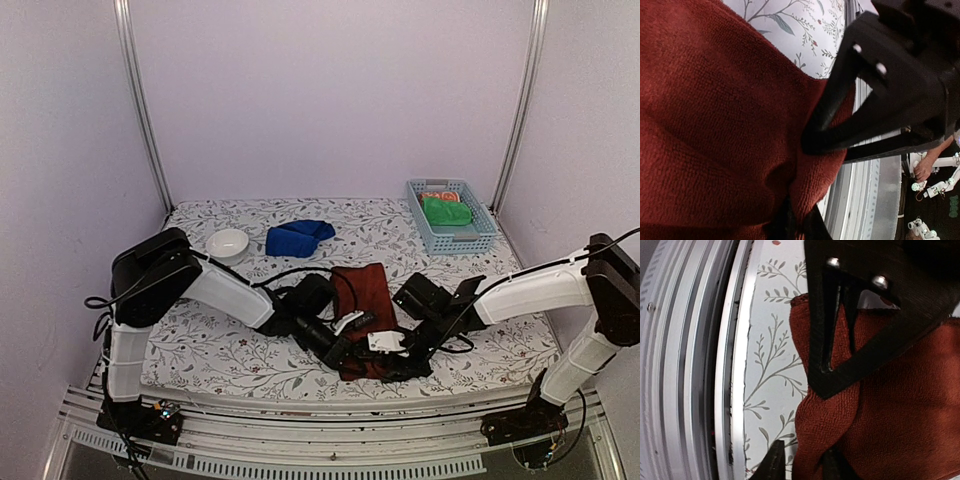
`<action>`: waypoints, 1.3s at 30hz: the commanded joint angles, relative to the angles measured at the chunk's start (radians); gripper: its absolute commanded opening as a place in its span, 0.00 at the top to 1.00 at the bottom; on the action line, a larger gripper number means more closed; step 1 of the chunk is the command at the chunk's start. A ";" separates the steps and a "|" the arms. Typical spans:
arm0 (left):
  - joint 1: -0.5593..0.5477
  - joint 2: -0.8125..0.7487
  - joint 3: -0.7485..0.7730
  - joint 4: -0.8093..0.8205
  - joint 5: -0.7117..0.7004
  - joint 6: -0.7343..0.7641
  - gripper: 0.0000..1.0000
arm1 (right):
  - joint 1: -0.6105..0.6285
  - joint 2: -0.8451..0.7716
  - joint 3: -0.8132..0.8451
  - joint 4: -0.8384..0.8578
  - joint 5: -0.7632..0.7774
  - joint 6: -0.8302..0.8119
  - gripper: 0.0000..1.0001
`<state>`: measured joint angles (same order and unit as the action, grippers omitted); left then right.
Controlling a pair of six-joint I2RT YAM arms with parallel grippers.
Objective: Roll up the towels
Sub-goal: Roll the towel at the center of the board.
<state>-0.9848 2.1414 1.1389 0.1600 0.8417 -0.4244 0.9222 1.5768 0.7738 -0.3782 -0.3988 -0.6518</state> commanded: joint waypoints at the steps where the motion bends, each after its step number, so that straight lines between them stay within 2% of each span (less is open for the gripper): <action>1: 0.024 0.020 0.013 0.004 0.007 -0.017 0.99 | -0.044 0.057 0.051 -0.045 -0.115 0.024 0.85; 3: 0.027 0.016 0.010 0.003 -0.008 -0.013 0.96 | -0.098 0.089 0.076 -0.086 -0.178 0.020 0.96; 4: 0.027 0.009 0.006 0.001 -0.018 -0.006 0.94 | -0.126 0.109 0.091 -0.114 -0.219 0.020 0.97; 8: 0.029 -0.066 -0.038 0.005 -0.105 0.042 0.75 | -0.231 0.226 0.164 -0.254 -0.381 -0.010 0.98; 11: 0.029 -0.185 -0.115 0.024 -0.240 0.090 0.64 | -0.284 0.342 0.242 -0.370 -0.458 -0.029 0.97; 16: -0.012 -0.390 -0.255 0.057 -0.499 0.219 0.59 | -0.339 0.529 0.381 -0.507 -0.535 -0.042 0.97; 20: -0.136 -0.468 -0.308 0.053 -0.668 0.470 0.64 | -0.351 0.616 0.428 -0.559 -0.544 -0.013 0.97; 23: -0.203 -0.446 -0.279 0.026 -0.720 0.615 0.65 | -0.355 0.649 0.484 -0.589 -0.561 0.004 0.97; 29: -0.260 -0.296 -0.117 -0.101 -0.814 0.815 0.62 | -0.354 0.672 0.499 -0.595 -0.531 0.032 0.97; 39: -0.266 -0.140 -0.041 -0.118 -0.895 0.917 0.61 | -0.355 0.667 0.476 -0.582 -0.546 0.032 0.97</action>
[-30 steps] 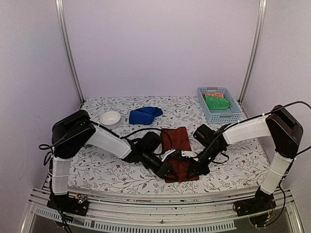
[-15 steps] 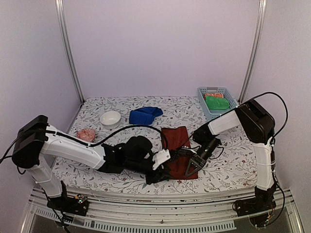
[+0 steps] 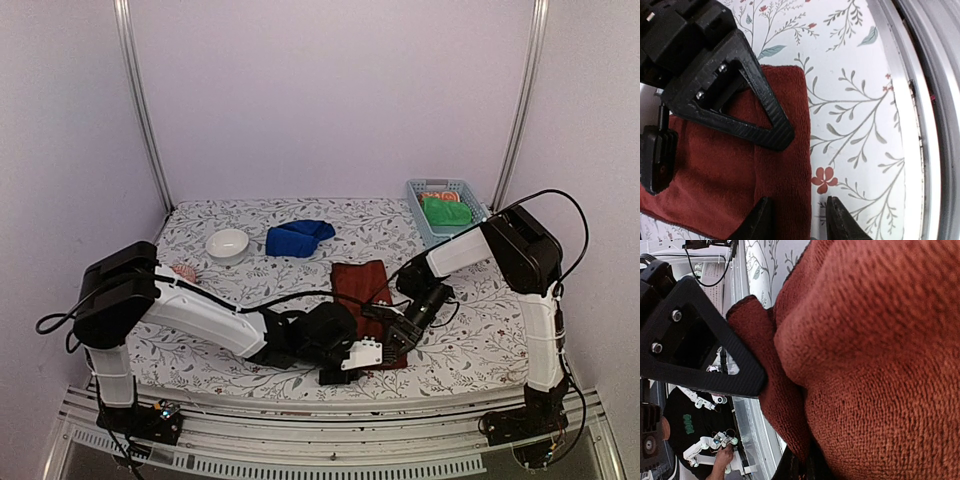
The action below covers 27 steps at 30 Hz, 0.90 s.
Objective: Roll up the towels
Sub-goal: Roll the towel at the center of the board.
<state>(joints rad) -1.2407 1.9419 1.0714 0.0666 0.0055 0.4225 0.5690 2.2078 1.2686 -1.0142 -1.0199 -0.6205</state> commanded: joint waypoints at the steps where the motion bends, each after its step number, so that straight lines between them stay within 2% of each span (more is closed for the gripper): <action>1: -0.009 0.072 0.032 -0.026 -0.066 0.074 0.61 | -0.001 0.035 -0.020 0.054 0.076 0.001 0.97; 9: -0.008 0.138 0.050 -0.061 -0.114 0.089 0.65 | -0.001 0.017 -0.019 0.037 0.059 -0.006 0.94; 12: -0.009 0.155 0.067 -0.111 -0.116 0.086 0.77 | -0.006 -0.039 -0.005 -0.024 0.049 -0.047 0.84; 15: -0.008 0.155 0.082 -0.153 -0.074 0.060 0.89 | -0.030 -0.171 -0.003 -0.057 0.056 -0.072 0.67; 17: -0.009 0.154 0.099 -0.189 -0.027 0.027 0.93 | -0.050 -0.265 -0.022 -0.041 0.067 -0.076 0.63; 21: -0.005 0.154 0.150 -0.253 0.107 -0.093 0.95 | -0.060 -0.465 -0.179 0.104 0.157 -0.051 0.66; 27: 0.064 0.188 0.249 -0.347 0.417 -0.310 0.99 | -0.048 -0.778 -0.464 0.407 0.384 -0.070 0.68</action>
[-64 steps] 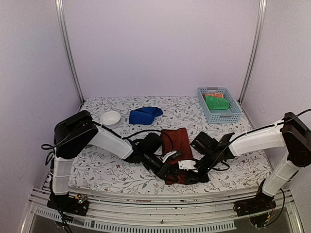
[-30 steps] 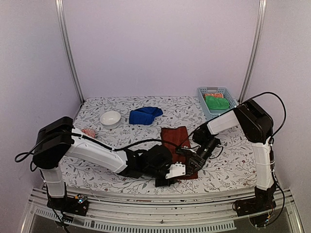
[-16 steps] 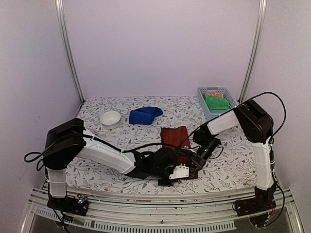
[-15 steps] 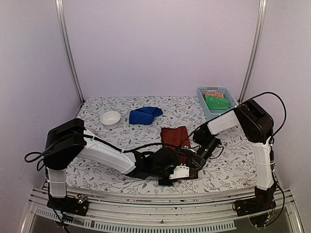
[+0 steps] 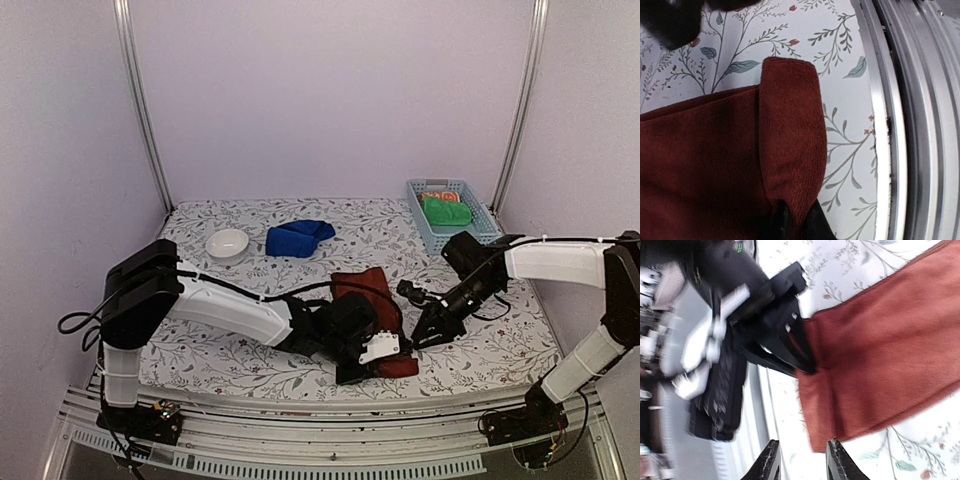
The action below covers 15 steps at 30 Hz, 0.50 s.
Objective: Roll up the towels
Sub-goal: Roll the towel at the center of the board.
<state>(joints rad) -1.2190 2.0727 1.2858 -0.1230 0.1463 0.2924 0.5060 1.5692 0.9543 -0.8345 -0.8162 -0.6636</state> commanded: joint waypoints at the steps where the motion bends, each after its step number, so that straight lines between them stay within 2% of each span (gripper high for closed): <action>1: 0.059 0.067 0.046 -0.158 0.324 -0.220 1.00 | 0.023 -0.181 -0.189 0.273 0.201 -0.040 0.68; 5: 0.133 0.131 0.101 -0.185 0.499 -0.357 1.00 | 0.104 -0.249 -0.244 0.334 0.287 -0.091 0.65; 8: 0.175 0.155 0.105 -0.139 0.629 -0.464 1.00 | 0.182 -0.250 -0.245 0.372 0.322 -0.093 0.62; 12: 0.199 0.168 0.084 -0.060 0.718 -0.570 1.00 | 0.309 -0.201 -0.240 0.407 0.368 -0.081 0.61; 15: 0.207 0.179 0.068 -0.029 0.730 -0.610 1.00 | 0.363 -0.147 -0.229 0.433 0.419 -0.073 0.60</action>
<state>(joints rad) -1.0237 2.2139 1.3899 -0.1600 0.7910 -0.1944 0.8074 1.3624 0.7151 -0.4713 -0.4889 -0.7376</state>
